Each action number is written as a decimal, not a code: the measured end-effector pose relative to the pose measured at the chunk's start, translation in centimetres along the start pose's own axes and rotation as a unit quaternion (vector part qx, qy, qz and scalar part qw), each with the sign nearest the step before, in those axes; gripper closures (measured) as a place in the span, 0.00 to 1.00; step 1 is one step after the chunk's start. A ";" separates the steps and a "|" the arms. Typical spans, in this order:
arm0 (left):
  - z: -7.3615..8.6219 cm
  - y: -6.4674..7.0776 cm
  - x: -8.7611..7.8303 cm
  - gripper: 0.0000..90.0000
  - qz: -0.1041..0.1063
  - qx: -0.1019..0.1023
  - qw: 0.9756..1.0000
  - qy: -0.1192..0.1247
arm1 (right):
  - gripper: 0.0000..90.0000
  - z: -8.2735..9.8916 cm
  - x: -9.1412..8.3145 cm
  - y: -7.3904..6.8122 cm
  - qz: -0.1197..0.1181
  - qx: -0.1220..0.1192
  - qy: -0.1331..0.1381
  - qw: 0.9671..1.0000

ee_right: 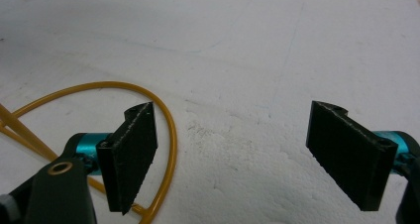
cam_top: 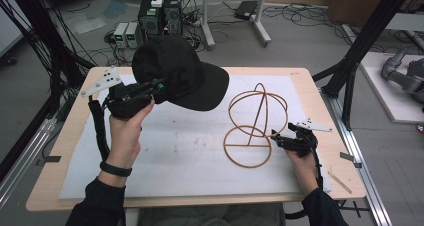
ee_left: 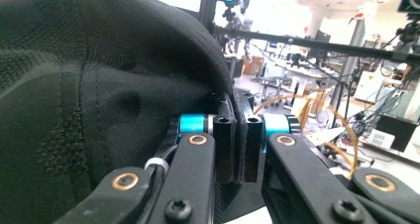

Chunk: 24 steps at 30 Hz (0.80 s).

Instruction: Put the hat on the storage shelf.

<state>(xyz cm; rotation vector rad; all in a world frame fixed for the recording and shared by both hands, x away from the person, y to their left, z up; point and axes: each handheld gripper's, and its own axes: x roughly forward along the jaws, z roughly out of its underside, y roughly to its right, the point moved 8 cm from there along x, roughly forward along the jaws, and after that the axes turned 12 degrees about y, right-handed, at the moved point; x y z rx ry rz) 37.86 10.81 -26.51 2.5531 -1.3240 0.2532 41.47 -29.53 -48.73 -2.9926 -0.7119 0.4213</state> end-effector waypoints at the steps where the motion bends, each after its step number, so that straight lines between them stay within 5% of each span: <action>1: -0.3 0.3 0.2 0.97 0.002 0.001 1.000 0.001 | 0.22 0.0 0.0 0.0 0.000 0.000 -0.001 1.000; 9: -1.4 3.7 2.7 0.97 0.058 -0.014 0.998 0.016 | 0.22 0.0 0.0 0.0 0.000 0.000 0.000 1.000; 17: -0.5 7.5 6.1 0.97 0.122 -0.045 0.991 0.021 | 0.22 0.0 0.0 0.0 -0.001 -0.001 0.000 1.000; 24: 1.7 9.9 8.4 0.97 0.161 -0.061 0.985 0.000 | 0.22 0.0 0.0 0.1 0.000 -0.001 0.002 1.000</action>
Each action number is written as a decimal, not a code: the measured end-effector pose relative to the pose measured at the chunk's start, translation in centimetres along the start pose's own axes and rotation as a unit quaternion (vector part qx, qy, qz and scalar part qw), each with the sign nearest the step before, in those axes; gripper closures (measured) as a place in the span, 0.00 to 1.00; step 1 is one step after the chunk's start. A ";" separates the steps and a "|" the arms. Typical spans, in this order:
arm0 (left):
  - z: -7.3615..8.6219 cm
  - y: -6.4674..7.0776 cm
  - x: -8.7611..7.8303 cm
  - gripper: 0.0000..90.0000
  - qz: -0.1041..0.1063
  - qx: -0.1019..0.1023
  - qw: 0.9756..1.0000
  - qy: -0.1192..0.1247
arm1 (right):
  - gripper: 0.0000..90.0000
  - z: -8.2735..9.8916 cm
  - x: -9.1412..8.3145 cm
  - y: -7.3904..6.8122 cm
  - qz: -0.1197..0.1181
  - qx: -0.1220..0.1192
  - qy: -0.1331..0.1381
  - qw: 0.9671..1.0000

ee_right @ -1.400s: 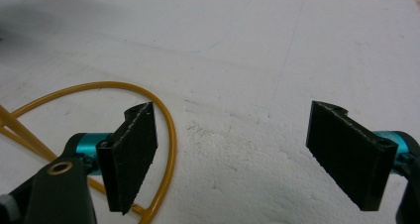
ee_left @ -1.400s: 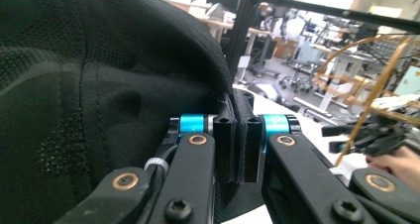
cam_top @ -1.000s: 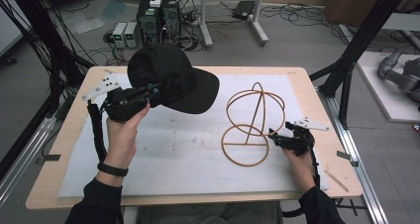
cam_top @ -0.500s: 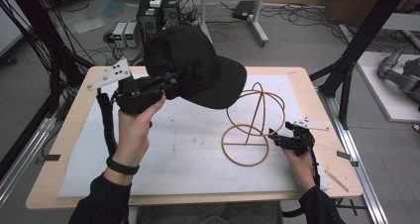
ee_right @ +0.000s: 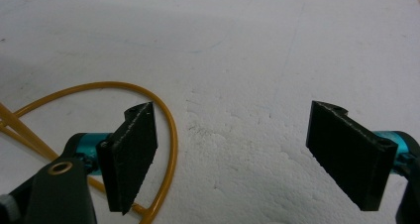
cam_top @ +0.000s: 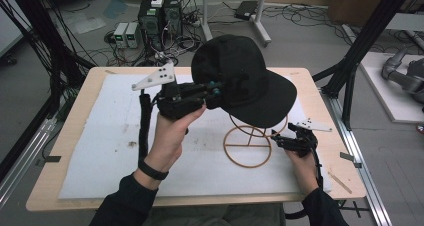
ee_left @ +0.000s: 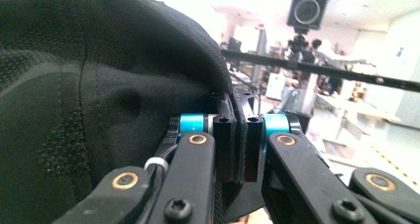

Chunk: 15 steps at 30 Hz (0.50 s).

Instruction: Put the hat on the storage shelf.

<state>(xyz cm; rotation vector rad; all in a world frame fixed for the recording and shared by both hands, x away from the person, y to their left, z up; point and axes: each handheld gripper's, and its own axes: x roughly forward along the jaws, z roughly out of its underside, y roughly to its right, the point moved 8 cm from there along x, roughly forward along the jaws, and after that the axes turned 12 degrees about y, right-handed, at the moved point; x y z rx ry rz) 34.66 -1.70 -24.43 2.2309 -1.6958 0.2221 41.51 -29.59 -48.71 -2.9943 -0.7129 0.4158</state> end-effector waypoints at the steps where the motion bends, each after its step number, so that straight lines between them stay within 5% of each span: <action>1: 0.4 0.1 0.3 0.97 0.006 -0.001 1.000 -0.002 | 0.22 0.0 -0.1 0.1 0.002 0.004 0.002 1.000; 15: 3.9 1.0 2.1 0.97 0.042 -0.012 0.998 -0.034 | 0.22 -1.4 -1.7 2.9 0.073 0.040 0.060 0.995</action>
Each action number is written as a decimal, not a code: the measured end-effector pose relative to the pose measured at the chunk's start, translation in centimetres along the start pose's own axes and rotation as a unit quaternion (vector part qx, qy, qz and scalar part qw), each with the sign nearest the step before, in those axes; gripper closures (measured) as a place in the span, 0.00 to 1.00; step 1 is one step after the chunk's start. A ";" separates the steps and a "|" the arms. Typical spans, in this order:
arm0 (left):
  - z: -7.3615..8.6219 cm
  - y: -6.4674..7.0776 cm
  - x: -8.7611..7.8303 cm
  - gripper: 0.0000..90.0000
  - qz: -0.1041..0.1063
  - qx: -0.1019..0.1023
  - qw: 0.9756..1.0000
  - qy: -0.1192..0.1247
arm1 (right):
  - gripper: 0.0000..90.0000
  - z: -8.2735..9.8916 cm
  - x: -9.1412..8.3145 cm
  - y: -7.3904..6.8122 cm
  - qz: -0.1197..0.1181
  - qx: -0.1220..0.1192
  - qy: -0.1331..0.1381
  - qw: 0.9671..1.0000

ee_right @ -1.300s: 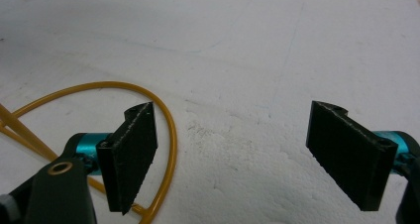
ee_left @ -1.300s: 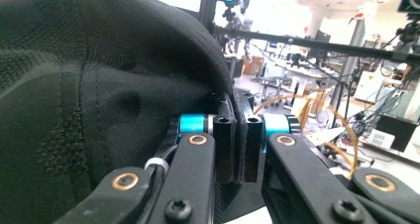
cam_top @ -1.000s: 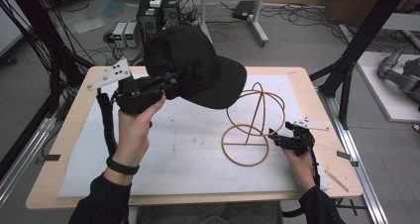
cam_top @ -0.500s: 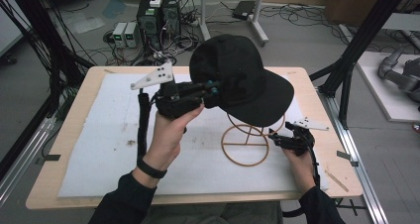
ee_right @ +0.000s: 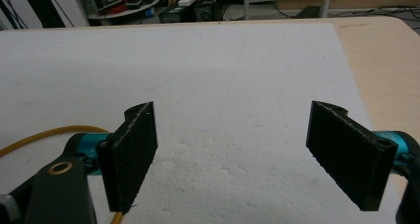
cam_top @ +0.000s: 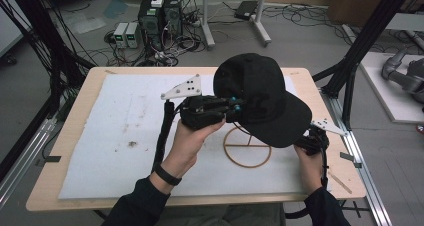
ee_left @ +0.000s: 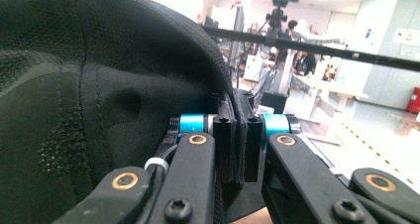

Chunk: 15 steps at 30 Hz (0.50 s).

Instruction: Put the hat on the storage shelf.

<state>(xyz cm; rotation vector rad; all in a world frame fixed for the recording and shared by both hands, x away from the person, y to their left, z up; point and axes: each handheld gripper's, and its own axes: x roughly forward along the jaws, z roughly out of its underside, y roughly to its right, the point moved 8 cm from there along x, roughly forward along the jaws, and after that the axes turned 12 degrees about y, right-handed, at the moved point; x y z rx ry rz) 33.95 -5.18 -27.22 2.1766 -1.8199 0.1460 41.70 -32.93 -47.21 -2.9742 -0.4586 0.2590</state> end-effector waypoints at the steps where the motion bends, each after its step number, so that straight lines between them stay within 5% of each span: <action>1: 0.3 0.0 0.1 0.97 0.001 -0.001 1.000 -0.003 | 0.22 0.0 0.0 0.0 0.000 0.000 0.000 1.000; 11: 2.7 -0.1 0.4 0.96 0.000 0.008 0.999 -0.038 | 0.22 0.0 0.0 0.4 0.006 0.000 0.001 1.000; 15: 3.2 -0.3 0.1 0.91 -0.003 0.002 1.000 -0.031 | 0.22 -0.1 -0.2 0.9 0.013 0.002 0.003 1.000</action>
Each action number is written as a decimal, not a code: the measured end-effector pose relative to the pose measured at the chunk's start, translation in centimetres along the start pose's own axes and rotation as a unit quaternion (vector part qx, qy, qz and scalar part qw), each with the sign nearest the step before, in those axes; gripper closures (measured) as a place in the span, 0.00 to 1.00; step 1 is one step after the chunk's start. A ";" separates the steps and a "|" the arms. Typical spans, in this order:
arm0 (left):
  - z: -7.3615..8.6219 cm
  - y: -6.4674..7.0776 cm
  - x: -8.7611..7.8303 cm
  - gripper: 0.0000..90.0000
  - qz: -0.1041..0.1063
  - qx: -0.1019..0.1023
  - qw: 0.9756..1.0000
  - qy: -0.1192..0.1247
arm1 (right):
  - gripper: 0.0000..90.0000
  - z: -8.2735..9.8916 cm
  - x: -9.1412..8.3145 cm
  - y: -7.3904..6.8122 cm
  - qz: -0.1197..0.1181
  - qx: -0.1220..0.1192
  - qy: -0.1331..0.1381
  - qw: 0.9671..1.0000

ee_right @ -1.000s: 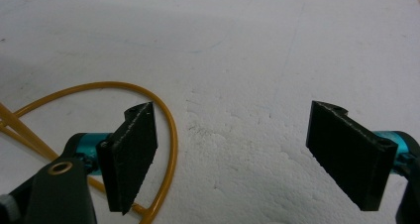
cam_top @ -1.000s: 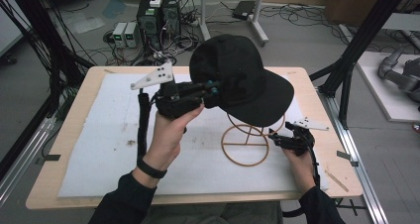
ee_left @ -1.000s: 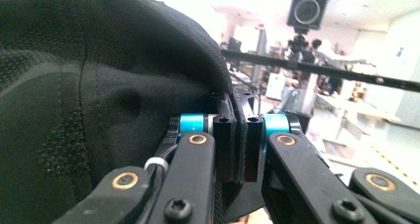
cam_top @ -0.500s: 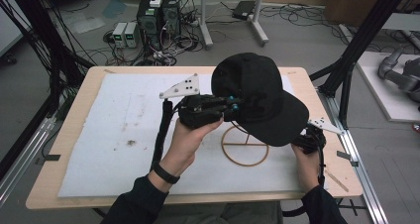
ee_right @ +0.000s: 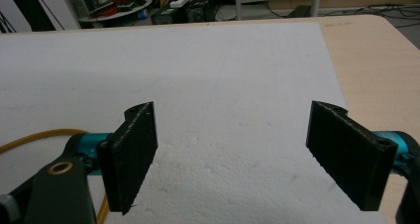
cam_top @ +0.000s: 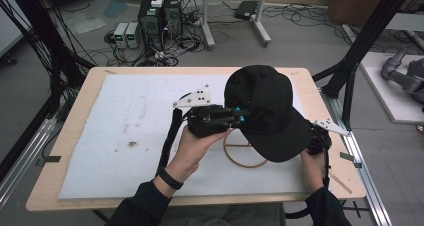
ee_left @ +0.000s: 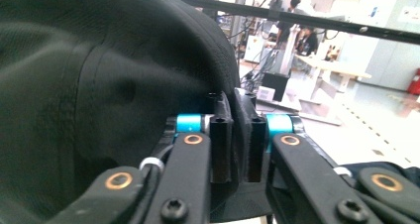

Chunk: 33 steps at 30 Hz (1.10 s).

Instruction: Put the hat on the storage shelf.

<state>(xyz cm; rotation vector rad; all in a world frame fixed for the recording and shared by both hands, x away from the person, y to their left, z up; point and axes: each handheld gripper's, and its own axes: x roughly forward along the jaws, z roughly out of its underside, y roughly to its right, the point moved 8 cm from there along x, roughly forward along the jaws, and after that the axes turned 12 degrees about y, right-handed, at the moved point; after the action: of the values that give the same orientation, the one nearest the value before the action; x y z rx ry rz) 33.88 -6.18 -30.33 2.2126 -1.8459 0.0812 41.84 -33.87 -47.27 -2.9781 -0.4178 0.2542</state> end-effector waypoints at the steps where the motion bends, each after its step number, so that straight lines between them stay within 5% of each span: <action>1: -0.1 -0.1 -0.2 0.86 -0.005 0.002 1.000 0.003 | 0.22 0.0 0.0 0.1 0.001 -0.001 0.000 1.000; 3: -0.3 -0.2 -0.6 0.74 -0.013 0.001 1.000 0.009 | 0.29 0.2 -0.1 0.4 0.010 -0.006 -0.007 1.000; 13: -0.1 -1.7 -5.5 0.54 -0.062 -0.006 0.998 0.016 | 0.28 0.8 0.1 1.1 0.021 -0.002 -0.026 0.999; 19: 1.1 -3.4 -9.6 0.44 -0.125 0.022 0.992 -0.019 | 0.28 0.8 0.2 0.8 0.015 -0.008 -0.028 0.999; 24: 2.2 -6.0 -14.6 0.35 -0.203 0.045 0.977 -0.041 | 0.27 0.9 0.2 0.7 0.011 -0.012 -0.029 0.999; 30: 4.0 -9.0 -20.1 0.30 -0.289 0.075 0.950 -0.087 | 0.26 0.9 0.2 0.6 0.009 -0.015 -0.032 0.999; 33: 4.6 -9.9 -21.7 0.30 -0.312 0.078 0.942 -0.093 | 0.26 0.9 0.3 0.6 0.009 -0.018 -0.031 0.999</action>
<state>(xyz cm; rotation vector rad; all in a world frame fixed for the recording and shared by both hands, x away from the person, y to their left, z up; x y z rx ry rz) 38.82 15.21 -40.84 2.8944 -1.1549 -0.1101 42.08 -34.32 -48.32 -3.0171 -0.4077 0.3446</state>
